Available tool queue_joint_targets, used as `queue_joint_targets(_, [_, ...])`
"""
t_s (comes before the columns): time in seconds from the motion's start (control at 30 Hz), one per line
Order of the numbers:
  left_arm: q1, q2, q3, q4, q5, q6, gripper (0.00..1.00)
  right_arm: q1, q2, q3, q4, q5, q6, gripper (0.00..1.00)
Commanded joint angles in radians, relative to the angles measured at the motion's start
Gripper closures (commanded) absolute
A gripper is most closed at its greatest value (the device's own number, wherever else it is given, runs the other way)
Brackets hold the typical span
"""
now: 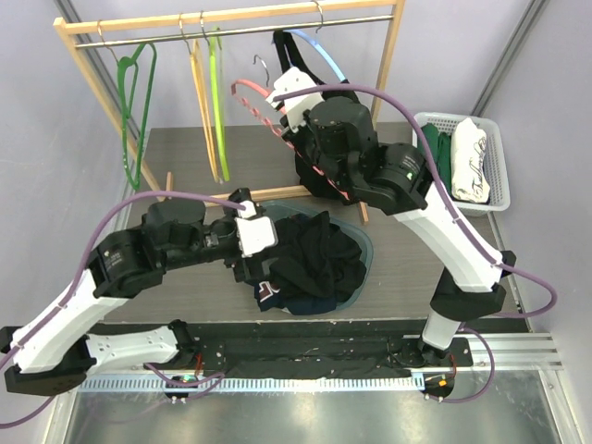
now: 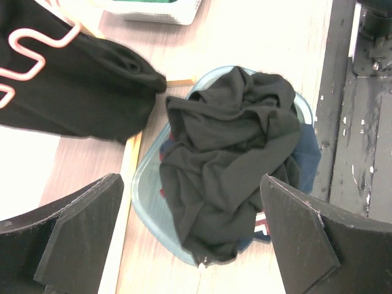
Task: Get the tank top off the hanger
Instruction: Place the hanger at the clothesline.
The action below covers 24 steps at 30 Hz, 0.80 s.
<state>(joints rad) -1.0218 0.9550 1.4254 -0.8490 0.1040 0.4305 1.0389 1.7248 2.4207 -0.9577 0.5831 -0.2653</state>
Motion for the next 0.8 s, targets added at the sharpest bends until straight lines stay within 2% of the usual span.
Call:
queue_joint_targets(0.0, [-0.001, 0.037, 0.154, -0.140, -0.026, 0.028, 0.00, -0.002, -0.013, 0.064, 0.206, 0.086, -0.074, 0.99])
queue_joint_targets(0.1, [-0.001, 0.041, 0.243, -0.169, -0.059, -0.001, 0.00, -0.002, -0.019, 0.026, 0.281, 0.086, -0.103, 0.99])
queue_joint_targets(0.23, [-0.001, 0.016, 0.268, -0.165, -0.095, 0.022, 0.03, -0.002, -0.004, 0.032, 0.332, 0.087, -0.133, 0.99])
queue_joint_targets(0.47, [-0.001, 0.013, 0.311, -0.096, -0.263, 0.093, 0.00, -0.005, 0.056, 0.067, 0.372, 0.135, -0.184, 0.99])
queue_joint_targets(0.5, [-0.001, 0.016, 0.319, -0.040, -0.347, 0.079, 0.00, -0.007, 0.058, 0.067, 0.372, 0.138, -0.189, 0.99])
queue_joint_targets(0.6, [0.003, 0.063, 0.398, -0.012, -0.440, 0.062, 0.00, -0.016, 0.059, 0.060, 0.392, 0.120, -0.189, 0.99])
queue_joint_targets(0.77, [0.003, 0.094, 0.471, -0.013, -0.451, 0.053, 0.00, -0.056, 0.065, 0.074, 0.410, 0.081, -0.175, 0.99])
